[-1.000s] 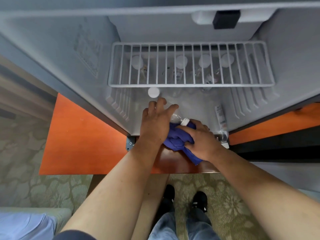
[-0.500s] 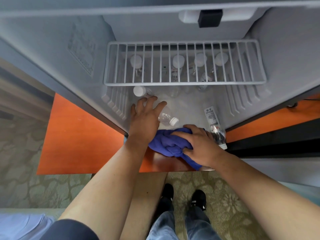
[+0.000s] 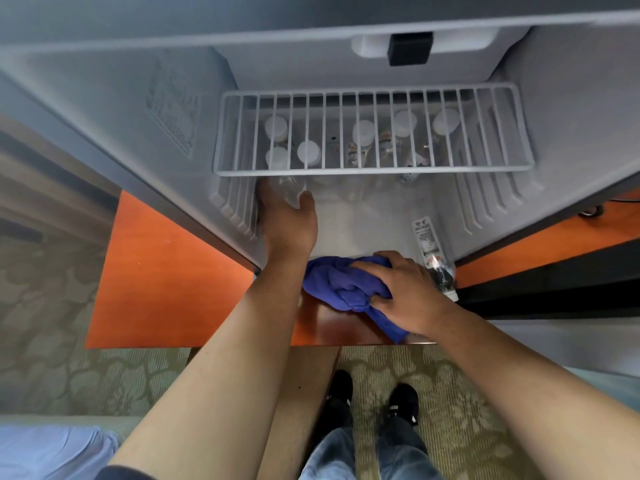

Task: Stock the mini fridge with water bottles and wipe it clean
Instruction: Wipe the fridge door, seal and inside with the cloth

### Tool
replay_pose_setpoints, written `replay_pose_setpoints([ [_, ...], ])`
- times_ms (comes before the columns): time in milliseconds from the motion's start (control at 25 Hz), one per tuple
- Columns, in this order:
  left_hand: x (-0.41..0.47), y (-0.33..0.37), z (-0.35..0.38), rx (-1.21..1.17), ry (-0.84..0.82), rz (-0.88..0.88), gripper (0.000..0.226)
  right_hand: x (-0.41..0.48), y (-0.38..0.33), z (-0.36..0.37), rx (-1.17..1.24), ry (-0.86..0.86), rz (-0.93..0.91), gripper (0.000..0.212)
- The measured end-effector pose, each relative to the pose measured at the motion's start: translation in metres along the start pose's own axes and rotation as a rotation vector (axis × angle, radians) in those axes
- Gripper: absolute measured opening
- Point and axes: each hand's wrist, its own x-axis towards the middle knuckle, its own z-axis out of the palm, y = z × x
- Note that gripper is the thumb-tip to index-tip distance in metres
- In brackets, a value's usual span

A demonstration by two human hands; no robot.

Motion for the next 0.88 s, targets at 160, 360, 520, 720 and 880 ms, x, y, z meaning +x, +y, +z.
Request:
replay_pose_setpoints([
  [160,0.006,-0.011,0.011,0.069,-0.093,-0.180,0.077,0.002,0.001,-0.002,-0.016,0.028,-0.012,0.067],
  [360,0.002,-0.020,0.008,0.067,-0.227,-0.394,0.076,0.002,0.001,-0.006,-0.050,0.023,-0.010,0.066],
  [520,-0.007,-0.019,0.005,0.026,-0.258,-0.404,0.066,0.002,0.003,-0.006,-0.093,0.034,-0.006,0.066],
  [720,-0.007,-0.021,0.008,0.029,-0.333,-0.429,0.072,0.008,0.005,-0.006,-0.081,0.053,0.010,0.065],
  [880,-0.011,-0.026,0.007,0.010,-0.330,-0.459,0.075,0.010,0.004,-0.005,-0.086,0.052,0.016,0.064],
])
